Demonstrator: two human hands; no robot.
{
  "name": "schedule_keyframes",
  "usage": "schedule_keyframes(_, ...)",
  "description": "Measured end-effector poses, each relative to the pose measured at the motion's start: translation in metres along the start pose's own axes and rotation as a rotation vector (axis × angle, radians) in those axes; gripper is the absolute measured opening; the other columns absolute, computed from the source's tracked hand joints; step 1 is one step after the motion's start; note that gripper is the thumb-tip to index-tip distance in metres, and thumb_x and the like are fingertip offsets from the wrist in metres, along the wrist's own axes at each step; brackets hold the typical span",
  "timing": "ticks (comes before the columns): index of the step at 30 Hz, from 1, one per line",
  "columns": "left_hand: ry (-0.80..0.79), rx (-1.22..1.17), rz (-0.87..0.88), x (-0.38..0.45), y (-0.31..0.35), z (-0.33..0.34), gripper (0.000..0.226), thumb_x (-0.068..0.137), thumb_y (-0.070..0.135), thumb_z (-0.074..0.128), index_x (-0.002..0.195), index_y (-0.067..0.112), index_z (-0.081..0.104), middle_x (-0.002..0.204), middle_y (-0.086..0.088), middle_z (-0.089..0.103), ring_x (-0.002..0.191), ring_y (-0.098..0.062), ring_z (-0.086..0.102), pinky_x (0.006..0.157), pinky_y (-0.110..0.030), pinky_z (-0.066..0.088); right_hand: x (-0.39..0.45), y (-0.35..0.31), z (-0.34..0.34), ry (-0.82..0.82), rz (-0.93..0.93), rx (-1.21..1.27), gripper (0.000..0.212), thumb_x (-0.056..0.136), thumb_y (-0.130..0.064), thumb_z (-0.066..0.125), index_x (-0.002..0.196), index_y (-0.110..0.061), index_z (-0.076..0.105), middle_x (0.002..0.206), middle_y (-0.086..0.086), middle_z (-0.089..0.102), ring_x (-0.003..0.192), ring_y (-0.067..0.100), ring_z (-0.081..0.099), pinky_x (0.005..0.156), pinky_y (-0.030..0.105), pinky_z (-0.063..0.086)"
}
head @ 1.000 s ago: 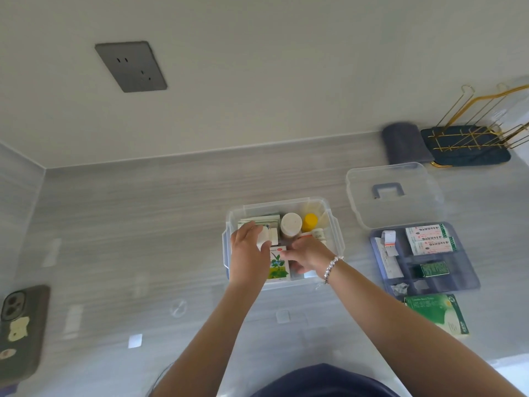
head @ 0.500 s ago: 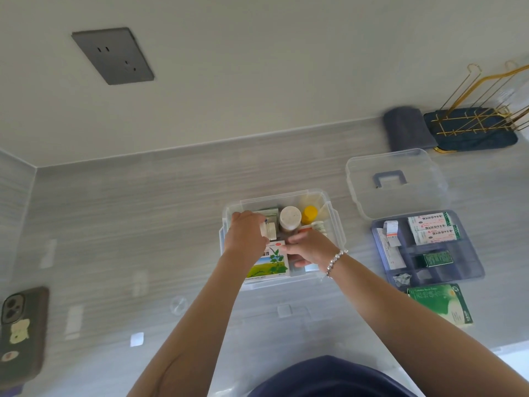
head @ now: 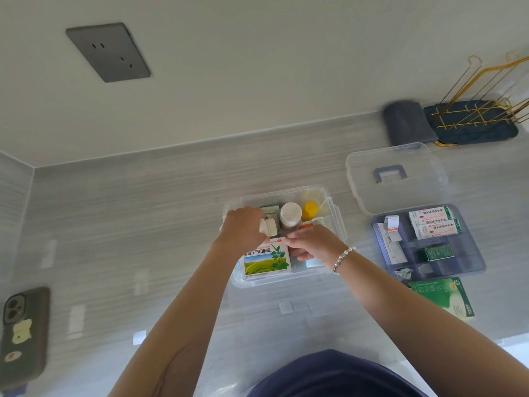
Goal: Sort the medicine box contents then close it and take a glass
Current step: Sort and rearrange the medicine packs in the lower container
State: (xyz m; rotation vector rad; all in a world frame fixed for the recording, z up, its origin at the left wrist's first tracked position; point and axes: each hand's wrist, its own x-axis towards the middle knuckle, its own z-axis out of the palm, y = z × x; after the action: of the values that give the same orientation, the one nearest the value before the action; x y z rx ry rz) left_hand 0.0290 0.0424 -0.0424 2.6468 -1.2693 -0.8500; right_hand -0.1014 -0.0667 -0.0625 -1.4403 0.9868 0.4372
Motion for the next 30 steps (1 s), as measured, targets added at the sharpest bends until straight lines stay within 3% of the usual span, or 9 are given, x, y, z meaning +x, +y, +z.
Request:
schedule_keyframes(3, 0.072, -0.182, -0.009, -0.011, 0.000, -0.006, 0.049, 0.077, 0.033, 0.070, 0.121, 0.019, 0.055, 0.115, -0.001, 0.063, 0.102, -0.021, 0.056, 0.082, -0.030, 0.039, 0.000, -0.002, 0.001, -0.035, 0.006, -0.027, 0.022, 0.088, -0.016, 0.059, 0.095, 0.004, 0.062, 0.113, 0.015, 0.067, 0.092, 0.018, 0.067, 0.073, 0.026, 0.057)
schedule_keyframes(6, 0.161, -0.410, -0.040, -0.024, -0.002, -0.014, 0.049, 0.076, 0.035, 0.070, 0.121, 0.023, 0.056, 0.104, 0.010, 0.058, 0.094, -0.012, 0.052, 0.079, -0.027, 0.038, -0.001, -0.005, 0.004, -0.077, -0.004, -0.095, 0.021, 0.089, -0.020, 0.057, 0.073, -0.006, 0.057, 0.114, 0.016, 0.067, 0.103, 0.026, 0.066, 0.091, 0.039, 0.053)
schedule_keyframes(10, 0.234, -0.863, -0.151, -0.045, -0.012, -0.020, 0.040, 0.079, 0.031, 0.069, 0.117, 0.023, 0.061, 0.091, 0.018, 0.065, 0.084, -0.003, 0.064, 0.067, -0.014, 0.047, 0.000, -0.004, 0.007, -0.068, -0.014, -0.080, 0.024, 0.089, -0.020, 0.057, 0.071, -0.005, 0.053, 0.114, 0.017, 0.067, 0.103, 0.027, 0.066, 0.092, 0.040, 0.053)
schedule_keyframes(11, 0.218, -1.008, -0.171, -0.049, -0.015, -0.020, 0.036, 0.081, 0.028, 0.067, 0.116, 0.021, 0.063, 0.090, 0.016, 0.069, 0.082, -0.003, 0.067, 0.064, -0.012, 0.049, 0.001, -0.004, 0.008, -0.062, -0.007, -0.061, 0.022, 0.089, -0.020, 0.058, 0.076, -0.002, 0.055, 0.114, 0.017, 0.067, 0.103, 0.027, 0.066, 0.091, 0.040, 0.053)
schedule_keyframes(16, 0.008, -1.567, -0.156, -0.063, -0.031, -0.011, 0.026, 0.088, 0.023, 0.055, 0.109, 0.013, 0.066, 0.100, -0.005, 0.074, 0.095, -0.020, 0.070, 0.082, -0.030, 0.057, 0.004, -0.002, 0.015, 0.047, -0.034, -0.085, 0.029, 0.083, -0.022, 0.065, 0.091, 0.007, 0.064, 0.111, 0.023, 0.067, 0.104, 0.034, 0.064, 0.092, 0.044, 0.052)
schedule_keyframes(18, -0.007, -1.600, -0.135, -0.065, -0.033, -0.008, 0.029, 0.084, 0.028, 0.056, 0.108, 0.014, 0.066, 0.103, -0.007, 0.073, 0.097, -0.022, 0.069, 0.084, -0.032, 0.057, 0.005, -0.002, 0.018, 0.100, -0.037, -0.025, 0.025, 0.080, -0.019, 0.068, 0.099, -0.003, 0.068, 0.110, 0.017, 0.068, 0.103, 0.029, 0.065, 0.090, 0.041, 0.053)
schedule_keyframes(22, 0.004, -1.623, -0.113, -0.066, -0.034, -0.004, 0.043, 0.077, 0.037, 0.061, 0.109, 0.009, 0.066, 0.107, -0.012, 0.072, 0.099, -0.026, 0.068, 0.085, -0.035, 0.057, 0.005, -0.004, 0.020, 0.038, -0.015, 0.022, 0.027, 0.084, -0.015, 0.064, 0.107, 0.000, 0.064, 0.112, 0.015, 0.068, 0.103, 0.026, 0.065, 0.091, 0.043, 0.053)
schedule_keyframes(30, 0.065, -1.678, -0.127, -0.068, -0.031, 0.000, 0.035, 0.074, 0.037, 0.065, 0.100, 0.014, 0.071, 0.100, -0.011, 0.074, 0.092, -0.025, 0.070, 0.073, -0.032, 0.058, -0.003, -0.007, 0.016, -0.048, 0.017, 0.233, 0.032, 0.084, -0.006, 0.062, 0.116, -0.002, 0.060, 0.117, 0.015, 0.066, 0.105, 0.026, 0.064, 0.085, 0.035, 0.054)
